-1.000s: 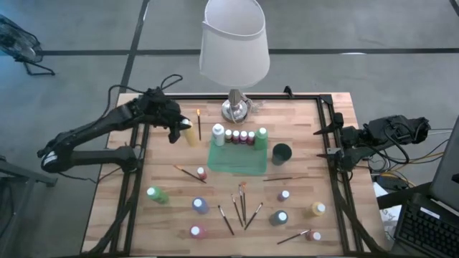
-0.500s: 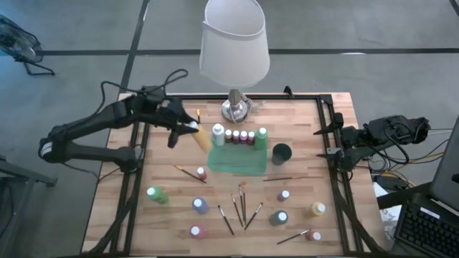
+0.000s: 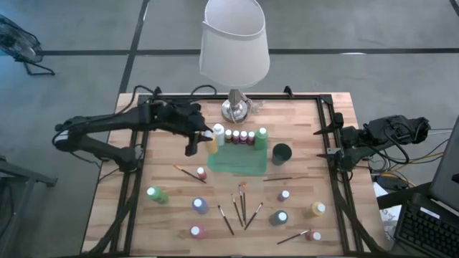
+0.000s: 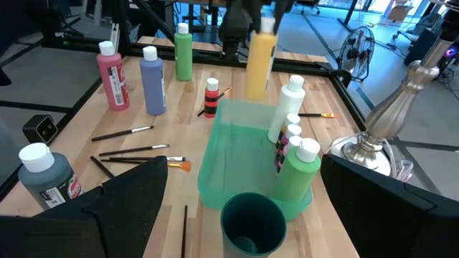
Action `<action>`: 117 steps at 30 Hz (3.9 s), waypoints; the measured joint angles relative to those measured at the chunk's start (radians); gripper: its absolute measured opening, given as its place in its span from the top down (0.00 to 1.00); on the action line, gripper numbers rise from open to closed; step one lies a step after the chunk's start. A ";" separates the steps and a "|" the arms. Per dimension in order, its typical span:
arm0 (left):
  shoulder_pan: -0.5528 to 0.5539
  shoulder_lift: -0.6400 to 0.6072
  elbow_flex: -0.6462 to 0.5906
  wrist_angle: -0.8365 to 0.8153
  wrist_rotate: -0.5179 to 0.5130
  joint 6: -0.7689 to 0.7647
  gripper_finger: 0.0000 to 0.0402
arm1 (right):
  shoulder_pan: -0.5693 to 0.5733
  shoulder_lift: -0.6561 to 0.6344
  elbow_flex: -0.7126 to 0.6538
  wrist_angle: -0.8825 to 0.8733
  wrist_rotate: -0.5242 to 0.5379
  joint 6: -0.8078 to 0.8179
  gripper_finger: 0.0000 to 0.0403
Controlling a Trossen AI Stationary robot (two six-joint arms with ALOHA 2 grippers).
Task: Pick & Place Paint Supplies
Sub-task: Put the yellow paint bottle into the green bin, then put the pink paint bottle into the green bin
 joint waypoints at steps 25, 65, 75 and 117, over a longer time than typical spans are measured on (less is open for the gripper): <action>-0.003 0.163 -0.058 0.147 -0.001 0.077 0.69 | 0.000 0.000 0.000 0.000 0.000 -0.001 0.10; 0.007 0.122 -0.251 0.351 -0.114 0.096 0.62 | 0.000 0.000 0.000 0.000 0.000 0.001 0.10; 0.011 0.075 -0.230 0.355 -0.165 0.130 0.53 | 0.000 0.000 0.000 0.000 0.000 -0.001 0.10; 0.330 -0.127 -0.354 0.169 -0.508 -0.772 0.50 | 0.000 0.000 0.000 0.000 0.000 0.000 0.10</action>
